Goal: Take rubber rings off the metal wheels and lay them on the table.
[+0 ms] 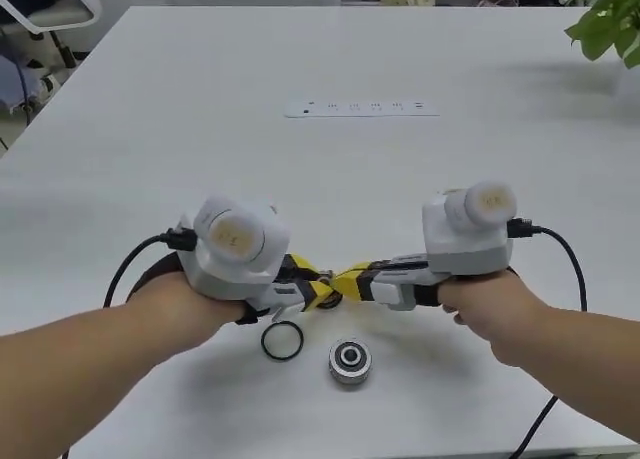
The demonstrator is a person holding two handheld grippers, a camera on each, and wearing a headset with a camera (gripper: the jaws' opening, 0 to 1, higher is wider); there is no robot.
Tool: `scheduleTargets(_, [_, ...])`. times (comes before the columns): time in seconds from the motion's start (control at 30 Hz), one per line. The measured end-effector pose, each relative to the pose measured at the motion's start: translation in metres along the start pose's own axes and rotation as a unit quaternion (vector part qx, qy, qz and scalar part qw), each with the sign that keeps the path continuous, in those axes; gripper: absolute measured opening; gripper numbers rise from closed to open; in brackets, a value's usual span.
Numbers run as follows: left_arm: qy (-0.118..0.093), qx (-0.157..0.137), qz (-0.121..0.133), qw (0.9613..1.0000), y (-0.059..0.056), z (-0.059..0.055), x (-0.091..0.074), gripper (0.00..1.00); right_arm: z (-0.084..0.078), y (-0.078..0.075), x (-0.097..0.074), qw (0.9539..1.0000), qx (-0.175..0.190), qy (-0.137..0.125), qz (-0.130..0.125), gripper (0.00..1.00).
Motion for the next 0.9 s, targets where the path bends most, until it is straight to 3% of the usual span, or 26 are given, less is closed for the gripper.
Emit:
scheduleTargets(0.07, [-0.001, 0.0, 0.0, 1.0, 0.0001, 0.0, -0.0002, 0.07, 0.0026, 0.0021, 0.0002, 0.9999, 0.004, -0.009, 0.007, 0.0])
scheduleTargets(0.13, [-0.001, 0.0, -0.001, 1.0, 0.0001, 0.0001, -0.0002, 0.07, 0.002, 0.0014, 0.0007, 0.9999, -0.009, -0.004, 0.003, 0.0])
scheduleTargets(0.27, [-0.002, -0.001, -0.003, 1.0, 0.0007, 0.0, -0.0001, 0.07, -0.0002, -0.0004, 0.0, 1.0, -0.002, -0.004, 0.0, 0.0])
scheduleTargets(0.53, [-0.018, -0.009, -0.004, 0.9998, 0.001, -0.0009, -0.0001, 0.07, 0.0008, -0.0003, -0.0013, 0.9999, 0.003, -0.014, 0.001, 0.0])
scheduleTargets(0.77, [-0.015, 0.011, -0.014, 0.9997, -0.0013, 0.0018, -0.0027, 0.09, 0.0022, 0.001, -0.0039, 0.9995, 0.019, -0.023, 0.007, 0.0])
scheduleTargets(0.9, [-0.026, 0.012, -0.024, 0.9993, -0.0052, 0.006, -0.0084, 0.14, 0.0067, 0.0035, -0.007, 0.9992, 0.025, -0.032, 0.008, 0.0])
Point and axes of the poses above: the centre of the closed fingertips' face, and the gripper's own axes: x roughly forward along the fingers, y roughly to its left, z roughly out of its top, the point moved 4 cm from there along -x, roughly backward along the fingers, and after that the axes turned 1 degree about z, right-handed, at the moved point
